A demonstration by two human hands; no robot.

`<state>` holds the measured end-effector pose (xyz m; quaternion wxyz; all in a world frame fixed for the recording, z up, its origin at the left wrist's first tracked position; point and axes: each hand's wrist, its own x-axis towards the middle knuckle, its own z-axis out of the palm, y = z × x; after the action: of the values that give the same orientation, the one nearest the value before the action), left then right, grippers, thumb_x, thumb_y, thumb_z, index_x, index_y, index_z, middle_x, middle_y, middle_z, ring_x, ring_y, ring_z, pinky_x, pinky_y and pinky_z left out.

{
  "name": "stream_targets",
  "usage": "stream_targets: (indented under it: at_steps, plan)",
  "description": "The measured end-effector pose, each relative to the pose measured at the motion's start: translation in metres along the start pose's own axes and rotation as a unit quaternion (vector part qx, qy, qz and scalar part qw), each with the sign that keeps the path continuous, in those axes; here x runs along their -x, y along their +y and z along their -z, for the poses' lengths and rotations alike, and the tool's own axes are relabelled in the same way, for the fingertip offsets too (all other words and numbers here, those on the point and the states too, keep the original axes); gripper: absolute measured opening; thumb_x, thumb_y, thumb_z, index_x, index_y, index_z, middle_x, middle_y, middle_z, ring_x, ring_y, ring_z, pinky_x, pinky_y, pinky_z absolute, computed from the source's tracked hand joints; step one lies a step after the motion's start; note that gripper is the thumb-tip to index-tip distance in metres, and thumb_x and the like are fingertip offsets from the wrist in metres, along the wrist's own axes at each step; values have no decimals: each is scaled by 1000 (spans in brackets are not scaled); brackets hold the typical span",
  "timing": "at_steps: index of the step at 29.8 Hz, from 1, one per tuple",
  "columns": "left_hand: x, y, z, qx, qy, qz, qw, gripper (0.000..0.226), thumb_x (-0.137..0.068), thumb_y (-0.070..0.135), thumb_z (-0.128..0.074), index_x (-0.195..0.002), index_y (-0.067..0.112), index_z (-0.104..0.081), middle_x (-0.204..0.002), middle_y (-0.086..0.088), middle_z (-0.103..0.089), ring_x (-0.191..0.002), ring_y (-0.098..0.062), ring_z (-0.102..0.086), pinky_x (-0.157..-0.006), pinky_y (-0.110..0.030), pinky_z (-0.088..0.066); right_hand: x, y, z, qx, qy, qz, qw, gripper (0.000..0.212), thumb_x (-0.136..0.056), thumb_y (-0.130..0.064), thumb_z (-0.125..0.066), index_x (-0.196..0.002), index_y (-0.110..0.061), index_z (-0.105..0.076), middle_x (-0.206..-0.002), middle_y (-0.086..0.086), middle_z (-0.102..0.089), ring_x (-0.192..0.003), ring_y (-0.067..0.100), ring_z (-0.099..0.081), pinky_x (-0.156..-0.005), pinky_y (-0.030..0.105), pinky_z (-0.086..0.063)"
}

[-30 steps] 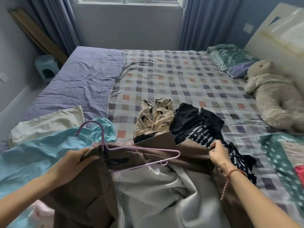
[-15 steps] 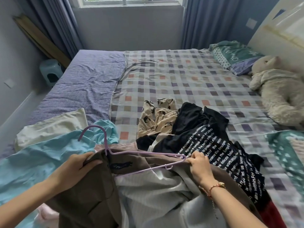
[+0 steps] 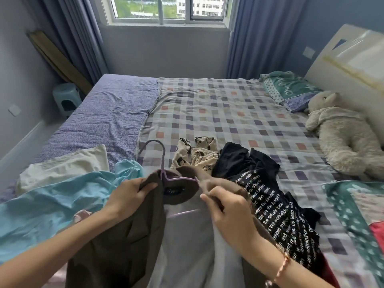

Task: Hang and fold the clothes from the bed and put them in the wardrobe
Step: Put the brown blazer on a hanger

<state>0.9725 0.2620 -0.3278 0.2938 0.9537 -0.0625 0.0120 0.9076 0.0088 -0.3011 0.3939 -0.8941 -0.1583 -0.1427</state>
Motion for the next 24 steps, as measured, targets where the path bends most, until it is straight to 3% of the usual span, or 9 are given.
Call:
stream_targets:
  at_steps: [2, 4, 6, 7, 11, 15, 18, 21, 24]
  plan:
    - [5, 12, 13, -21, 56, -25, 998, 32, -86, 51, -56, -94, 24, -70, -89, -1, -72, -90, -23, -65, -68, -31, -42, 25, -11, -1, 9, -114, 66, 991, 37, -94, -49, -45, -81, -23, -66, -80, -11, -62, -73, 5, -55, -67, 22, -44]
    - [14, 22, 33, -4, 94, -57, 994, 47, -74, 66, -46, -90, 29, -70, -83, 7, -71, -84, -17, -65, -66, -28, -41, 16, 9, 12, 58, -59, 70, 994, 19, -86, -43, -59, -98, -30, -66, -105, -12, -55, -98, 6, -50, -88, 23, -38]
    - [25, 32, 52, 51, 107, -89, 989, 37, -70, 67, -42, -86, 44, -66, -72, 23, -66, -74, -2, -61, -66, -20, -41, -17, 32, 44, 86, 27, -58, 994, 50, -75, -31, -76, -120, -28, -56, -120, -8, -43, -115, 8, -39, -103, 28, -27]
    - [25, 33, 56, 61, 110, -100, 987, 24, -70, 64, -43, -84, 55, -61, -69, 30, -63, -68, 4, -57, -65, -13, -40, -34, 42, 57, 61, -29, -117, 991, 57, -72, -35, -78, -123, -27, -54, -121, -8, -45, -118, 9, -40, -107, 31, -28]
    - [42, 45, 78, 66, 110, -117, 985, 13, -70, 61, -45, -78, 68, -52, -70, 39, -58, -62, 21, -50, -61, -3, -36, -53, 14, 63, 95, -238, -112, 960, 32, -85, -46, -61, -98, -18, -68, -96, -5, -69, -91, 16, -63, -84, 33, -48]
    - [52, 60, 115, 70, 113, -141, 981, 16, -70, 66, -49, -75, 54, -58, -69, 38, -58, -64, 17, -54, -61, -3, -36, -54, -39, 75, 133, -157, 44, 978, 28, -93, -38, -52, -101, -14, -65, -86, -14, -60, -82, 10, -56, -68, 13, -39]
    - [59, 83, 142, 55, 120, -178, 975, 34, -70, 77, -43, -72, 45, -56, -74, 45, -56, -71, 17, -55, -66, -1, -37, -59, -79, 86, 105, -135, 59, 984, 30, -92, -35, -54, -107, -12, -64, -93, -7, -66, -79, 12, -61, -70, 19, -47]
    - [66, 111, 174, 49, 132, -199, 970, 27, -70, 69, -45, -82, 46, -54, -70, 31, -61, -71, 14, -56, -67, -7, -41, -62, -124, 111, 61, -63, 77, 993, 26, -88, -32, -61, -104, -12, -66, -95, -2, -69, -75, 9, -60, -63, 12, -44]
    - [70, 119, 206, 20, 170, -187, 967, 51, -70, 69, -44, -84, 26, -67, -78, 15, -66, -72, 2, -59, -72, -21, -46, -65, -146, 148, 30, 4, 38, 999, 24, -83, -28, -68, -104, -17, -67, -91, -3, -67, -78, 13, -61, -66, 18, -47]
